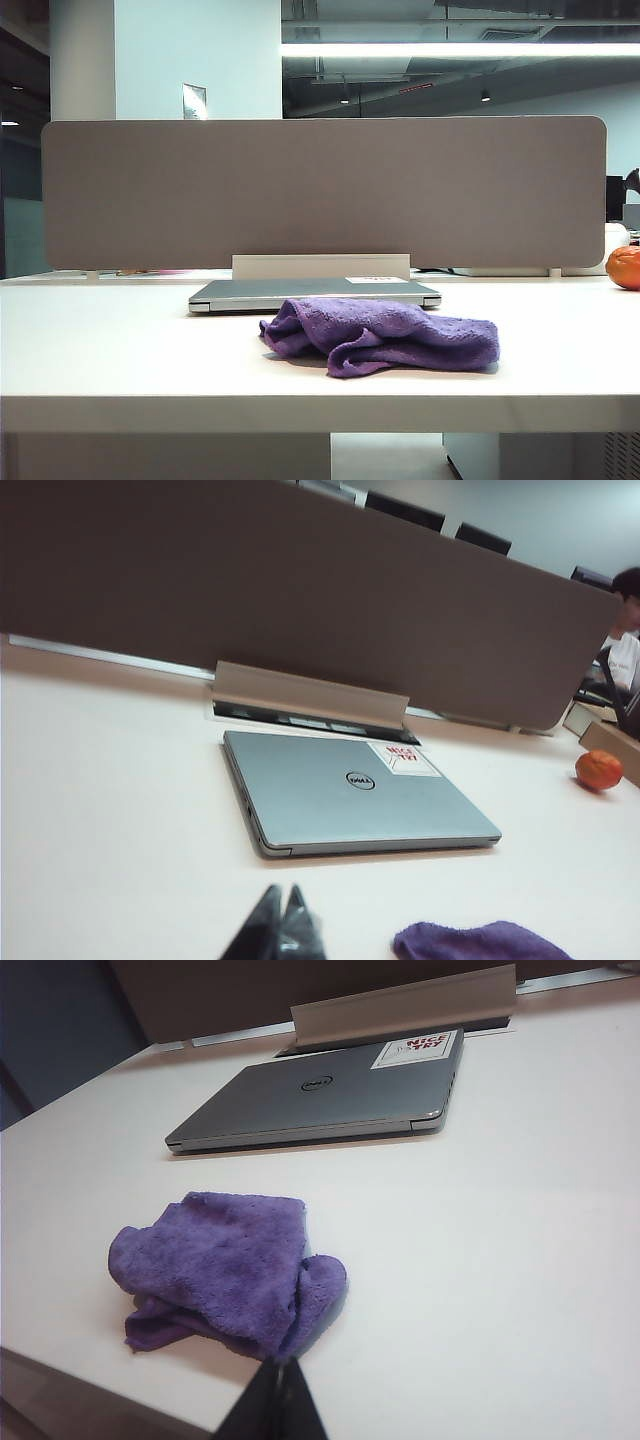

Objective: Pick up the purple rag and put it over the laptop.

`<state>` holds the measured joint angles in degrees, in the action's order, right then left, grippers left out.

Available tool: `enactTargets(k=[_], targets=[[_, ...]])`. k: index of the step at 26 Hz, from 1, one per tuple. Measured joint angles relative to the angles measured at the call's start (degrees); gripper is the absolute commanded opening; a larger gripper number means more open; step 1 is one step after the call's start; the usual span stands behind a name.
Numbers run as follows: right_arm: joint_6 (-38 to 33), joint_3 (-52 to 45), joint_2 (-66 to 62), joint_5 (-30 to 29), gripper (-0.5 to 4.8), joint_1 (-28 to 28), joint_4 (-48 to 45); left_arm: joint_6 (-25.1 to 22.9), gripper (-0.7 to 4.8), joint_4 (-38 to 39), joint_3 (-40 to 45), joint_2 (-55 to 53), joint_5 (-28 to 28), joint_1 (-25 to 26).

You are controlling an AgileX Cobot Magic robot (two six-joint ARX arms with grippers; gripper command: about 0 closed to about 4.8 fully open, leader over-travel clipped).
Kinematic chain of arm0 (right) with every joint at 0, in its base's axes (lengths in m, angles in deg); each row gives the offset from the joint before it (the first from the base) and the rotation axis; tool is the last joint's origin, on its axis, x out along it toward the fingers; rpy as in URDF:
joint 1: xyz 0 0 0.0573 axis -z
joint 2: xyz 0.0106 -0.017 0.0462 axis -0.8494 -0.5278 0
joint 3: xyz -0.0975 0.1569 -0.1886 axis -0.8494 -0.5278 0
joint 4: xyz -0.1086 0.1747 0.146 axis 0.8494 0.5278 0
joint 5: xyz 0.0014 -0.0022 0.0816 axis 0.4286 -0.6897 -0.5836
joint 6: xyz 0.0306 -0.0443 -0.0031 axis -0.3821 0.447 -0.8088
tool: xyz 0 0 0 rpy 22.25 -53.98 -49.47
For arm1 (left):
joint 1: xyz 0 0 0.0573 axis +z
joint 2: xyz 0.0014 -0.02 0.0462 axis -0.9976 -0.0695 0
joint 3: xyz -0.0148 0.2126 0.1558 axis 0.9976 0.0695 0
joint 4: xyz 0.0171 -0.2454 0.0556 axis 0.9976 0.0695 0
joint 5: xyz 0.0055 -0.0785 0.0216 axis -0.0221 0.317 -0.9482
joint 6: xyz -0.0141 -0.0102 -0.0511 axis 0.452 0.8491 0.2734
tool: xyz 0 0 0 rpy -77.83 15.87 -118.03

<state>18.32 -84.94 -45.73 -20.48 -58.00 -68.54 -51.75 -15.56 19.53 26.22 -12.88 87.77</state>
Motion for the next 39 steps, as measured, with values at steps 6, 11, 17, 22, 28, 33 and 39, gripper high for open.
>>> enactTargets(k=[6,11,17,22,28,33,39], targets=[[0.0,0.0,0.0,0.0,0.22,-0.04,0.0,0.0,-0.06,-0.85,-8.39,-16.68,3.13,0.0],[0.0,0.0,0.0,0.0,0.22,-0.07,-0.02,0.0,-0.06,-0.83,-15.28,-30.29,7.19,-1.84],[0.0,0.0,0.0,0.0,0.22,-0.07,0.0,-2.64,-0.06,-1.27,-21.38,-42.49,2.75,-14.21],[0.0,0.0,0.0,0.0,0.22,-0.07,0.0,-2.82,-0.06,-6.82,-23.41,-51.58,-1.57,-22.91],[0.0,0.0,0.0,0.0,0.22,-0.04,0.02,-2.82,-0.06,-12.2,-23.41,-60.59,-5.97,-32.11],[0.0,0.0,0.0,0.0,0.22,-0.04,0.02,-2.84,-0.06,-15.47,-24.28,-67.87,-9.66,-39.12],[0.0,0.0,0.0,0.0,0.22,-0.04,0.02,-7.89,-0.04,-15.87,-30.12,-75.21,-13.73,-44.68]])
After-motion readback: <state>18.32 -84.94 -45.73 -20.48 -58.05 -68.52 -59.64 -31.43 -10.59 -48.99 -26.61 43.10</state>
